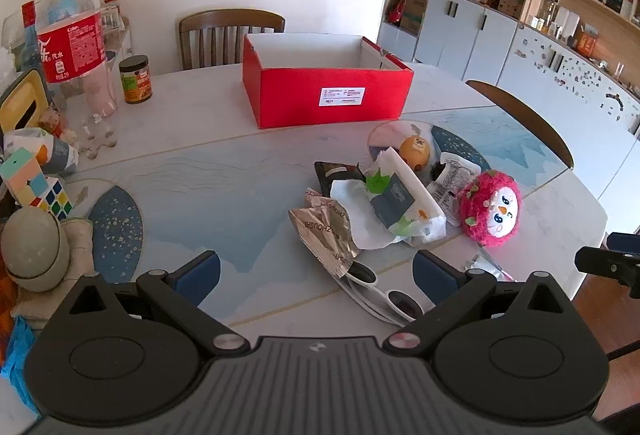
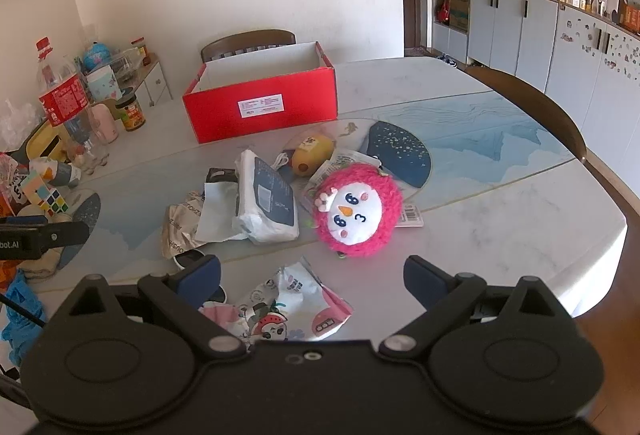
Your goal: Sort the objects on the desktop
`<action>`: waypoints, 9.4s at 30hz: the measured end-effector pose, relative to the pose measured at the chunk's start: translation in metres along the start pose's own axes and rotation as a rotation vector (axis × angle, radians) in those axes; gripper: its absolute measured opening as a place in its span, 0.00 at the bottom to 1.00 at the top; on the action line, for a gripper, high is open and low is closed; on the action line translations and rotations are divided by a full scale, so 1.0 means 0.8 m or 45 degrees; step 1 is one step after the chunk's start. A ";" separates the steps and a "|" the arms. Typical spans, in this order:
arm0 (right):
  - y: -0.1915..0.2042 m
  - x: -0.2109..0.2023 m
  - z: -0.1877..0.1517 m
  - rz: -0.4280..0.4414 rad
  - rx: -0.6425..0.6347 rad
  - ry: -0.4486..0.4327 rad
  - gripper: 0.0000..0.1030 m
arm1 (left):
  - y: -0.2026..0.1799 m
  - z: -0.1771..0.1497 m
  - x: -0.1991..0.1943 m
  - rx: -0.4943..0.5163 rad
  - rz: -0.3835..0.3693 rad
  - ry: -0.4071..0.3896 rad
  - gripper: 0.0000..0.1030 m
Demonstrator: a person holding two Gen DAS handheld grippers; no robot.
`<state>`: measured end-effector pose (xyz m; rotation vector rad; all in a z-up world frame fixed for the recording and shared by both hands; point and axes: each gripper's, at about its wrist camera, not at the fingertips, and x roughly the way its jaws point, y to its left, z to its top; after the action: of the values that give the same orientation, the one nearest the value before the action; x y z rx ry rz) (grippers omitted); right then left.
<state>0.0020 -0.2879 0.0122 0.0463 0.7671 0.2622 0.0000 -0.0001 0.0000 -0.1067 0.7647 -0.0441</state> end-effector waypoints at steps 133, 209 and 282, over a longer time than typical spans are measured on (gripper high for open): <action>-0.035 0.183 0.068 -0.039 -0.138 0.026 1.00 | 0.049 0.011 0.169 -0.135 -0.042 0.080 0.18; 0.037 0.499 0.355 0.372 -0.580 0.149 1.00 | 0.033 0.306 0.430 -0.025 0.097 0.103 0.17; -0.011 0.100 0.054 0.220 -0.323 0.055 1.00 | -0.030 0.034 0.105 0.325 -0.207 -0.025 0.80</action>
<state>0.0890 -0.2738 -0.0124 -0.1341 0.7688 0.5241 0.0793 -0.0284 -0.0353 0.0737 0.7233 -0.2937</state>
